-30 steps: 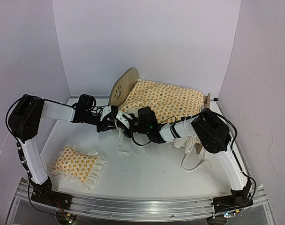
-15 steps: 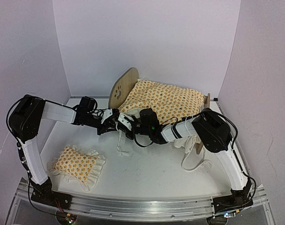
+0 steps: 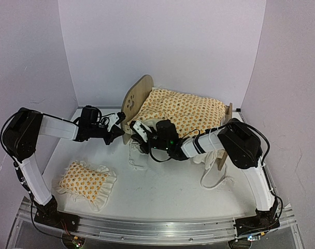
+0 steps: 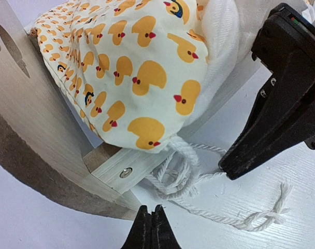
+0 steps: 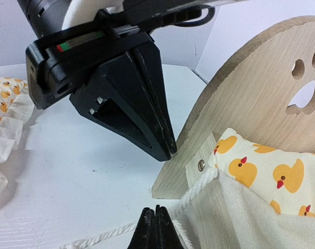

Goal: Set up the pet bed

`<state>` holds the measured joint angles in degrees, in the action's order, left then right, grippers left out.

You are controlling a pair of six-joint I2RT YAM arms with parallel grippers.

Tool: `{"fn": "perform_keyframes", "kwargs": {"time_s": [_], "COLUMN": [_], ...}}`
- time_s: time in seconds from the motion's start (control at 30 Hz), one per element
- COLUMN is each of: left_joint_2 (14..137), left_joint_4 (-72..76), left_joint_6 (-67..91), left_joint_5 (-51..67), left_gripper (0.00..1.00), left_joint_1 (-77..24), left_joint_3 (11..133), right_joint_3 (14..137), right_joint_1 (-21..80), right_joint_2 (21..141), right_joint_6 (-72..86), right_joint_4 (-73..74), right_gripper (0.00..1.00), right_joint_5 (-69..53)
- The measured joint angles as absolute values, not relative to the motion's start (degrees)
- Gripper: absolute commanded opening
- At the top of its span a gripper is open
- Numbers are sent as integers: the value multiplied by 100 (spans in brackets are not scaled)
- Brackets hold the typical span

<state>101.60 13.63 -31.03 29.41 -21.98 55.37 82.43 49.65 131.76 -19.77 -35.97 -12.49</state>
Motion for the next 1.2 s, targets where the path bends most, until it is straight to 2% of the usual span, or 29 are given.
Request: {"fn": "perform_keyframes", "kwargs": {"time_s": [0.03,0.1,0.27,0.33,0.37,0.5,0.77,0.87,1.07,1.2], "left_joint_2": [10132,10119,10108,10066,10031,9810,9345,9279,9188,9415], "left_joint_4": [1365,1361,1347,1339,1334,1310,1404,1435,1708,1942], "left_joint_6": [-3092,-3046,-2821,-2547,-2359,-1529,226,617,1391,1820], "left_joint_5": [2932,2930,2941,2939,2932,2888,2536,2445,2241,1841], "left_gripper": [0,1,26,31,32,32,35,37,40,42], "left_joint_1": [-2198,-2198,-2198,-2198,-2198,-2209,-2292,-2471,-2735,-2888], "left_joint_3": [5507,5492,5494,5494,5494,5494,4921,4619,4300,4348], "right_joint_3": [8248,8254,8171,8012,7924,7815,8700,8934,8960,8925], "right_joint_1": [4965,4965,4993,5009,5030,5231,5522,5500,5509,5570], "right_joint_2": [13176,13176,13080,12890,12779,12495,12825,13080,13264,13264], "right_joint_6": [-1944,-1815,-1031,-602,-379,504,2053,2263,2283,2279], "right_joint_4": [-3592,-3577,-3269,-2952,-2808,-2228,-1120,-965,-698,-602], "right_gripper": [0,14,33,45,48,53,55,53,64,68], "right_joint_5": [-1219,-1109,-760,-672,-617,-263,930,1275,1295,1411]}}
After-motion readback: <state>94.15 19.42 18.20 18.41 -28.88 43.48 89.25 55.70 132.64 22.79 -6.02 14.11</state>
